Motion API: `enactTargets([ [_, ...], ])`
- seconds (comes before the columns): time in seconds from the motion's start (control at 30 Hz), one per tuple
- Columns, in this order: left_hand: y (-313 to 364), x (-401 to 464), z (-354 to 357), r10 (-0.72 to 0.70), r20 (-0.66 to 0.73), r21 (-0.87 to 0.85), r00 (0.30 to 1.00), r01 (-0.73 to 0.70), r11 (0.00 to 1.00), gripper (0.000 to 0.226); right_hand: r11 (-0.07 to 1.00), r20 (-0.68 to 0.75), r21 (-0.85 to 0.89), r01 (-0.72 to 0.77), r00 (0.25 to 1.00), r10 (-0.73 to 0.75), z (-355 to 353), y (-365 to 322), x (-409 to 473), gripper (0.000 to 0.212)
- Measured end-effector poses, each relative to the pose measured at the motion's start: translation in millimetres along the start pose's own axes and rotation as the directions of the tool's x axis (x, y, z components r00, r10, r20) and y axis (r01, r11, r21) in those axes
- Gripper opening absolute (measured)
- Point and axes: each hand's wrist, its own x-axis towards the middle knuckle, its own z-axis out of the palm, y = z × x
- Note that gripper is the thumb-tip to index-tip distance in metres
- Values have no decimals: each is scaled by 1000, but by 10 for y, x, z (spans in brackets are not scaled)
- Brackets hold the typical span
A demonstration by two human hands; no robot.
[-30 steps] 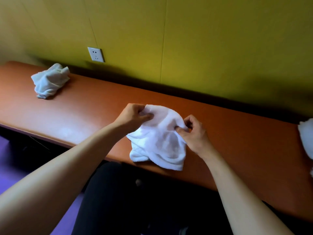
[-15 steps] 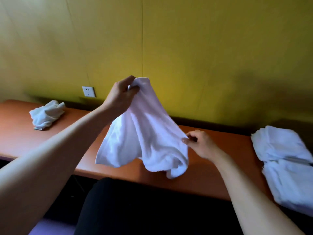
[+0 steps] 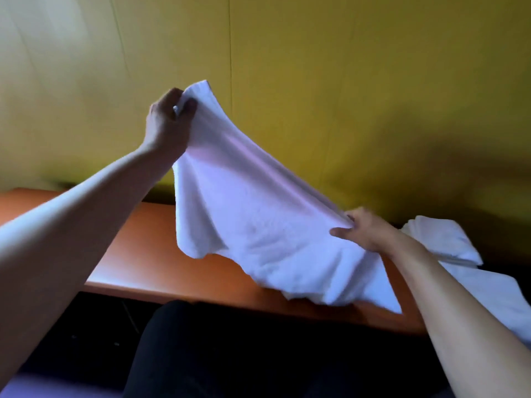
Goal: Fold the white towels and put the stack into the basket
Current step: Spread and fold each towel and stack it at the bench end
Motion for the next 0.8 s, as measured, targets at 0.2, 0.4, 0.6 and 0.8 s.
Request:
enactTargets([
  [0.2, 171, -35, -273, -70, -113, 43, 991, 76, 996, 20, 946, -54, -228, -230, 973, 223, -254, 402, -324, 45],
  [0.4, -14, -29, -585, -121, -140, 102, 983, 135, 986, 27, 876, -119, -320, -360, 933, 340, -407, 836, -645, 29],
  [0.6, -236, -149, -683, -241, -202, 213, 949, 283, 935, 30, 678, -392, -244, -694, 710, 585, -467, 878, -881, 30],
  [0.8, -682, -280, -608, -415, -245, 138, 876, 456, 879, 38, 775, -684, 18, -632, 557, 470, -549, 1032, -807, 30],
])
